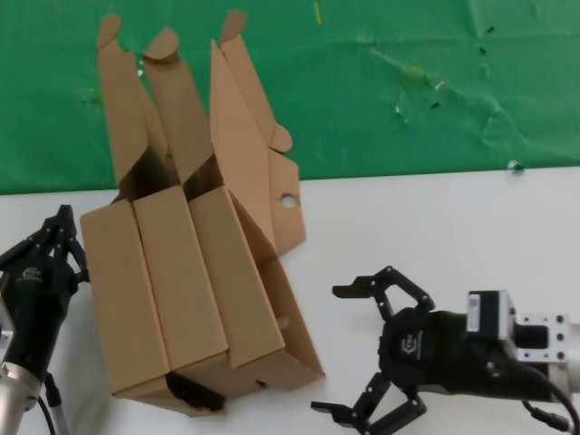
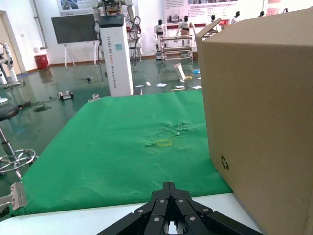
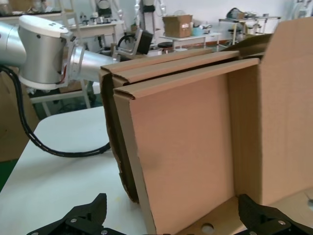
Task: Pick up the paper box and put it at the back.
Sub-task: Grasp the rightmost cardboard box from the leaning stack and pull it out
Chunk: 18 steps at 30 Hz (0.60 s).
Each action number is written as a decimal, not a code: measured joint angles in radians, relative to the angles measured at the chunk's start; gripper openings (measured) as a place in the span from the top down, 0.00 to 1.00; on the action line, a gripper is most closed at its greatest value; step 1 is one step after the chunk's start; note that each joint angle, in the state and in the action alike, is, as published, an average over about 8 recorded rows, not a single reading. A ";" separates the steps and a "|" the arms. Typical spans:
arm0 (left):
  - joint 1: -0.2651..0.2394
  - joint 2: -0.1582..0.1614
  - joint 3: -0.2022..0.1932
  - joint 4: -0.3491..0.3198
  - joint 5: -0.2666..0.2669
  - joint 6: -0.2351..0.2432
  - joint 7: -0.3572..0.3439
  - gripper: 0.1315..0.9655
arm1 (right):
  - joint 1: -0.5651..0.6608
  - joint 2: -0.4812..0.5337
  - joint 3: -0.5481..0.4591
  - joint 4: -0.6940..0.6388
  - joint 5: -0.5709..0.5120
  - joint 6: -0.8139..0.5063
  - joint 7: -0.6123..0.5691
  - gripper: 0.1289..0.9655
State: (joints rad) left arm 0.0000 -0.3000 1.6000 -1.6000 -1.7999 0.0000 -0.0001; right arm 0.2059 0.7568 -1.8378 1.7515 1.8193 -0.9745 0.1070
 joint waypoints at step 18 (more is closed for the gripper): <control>0.000 0.000 0.000 0.000 0.000 0.000 0.000 0.99 | 0.107 -0.032 -0.108 -0.019 -0.071 0.008 0.065 0.16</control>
State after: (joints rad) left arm 0.0000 -0.3000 1.6000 -1.6000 -1.7999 0.0000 -0.0001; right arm 0.3129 0.7253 -1.9461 1.7324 1.7481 -0.9665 0.1719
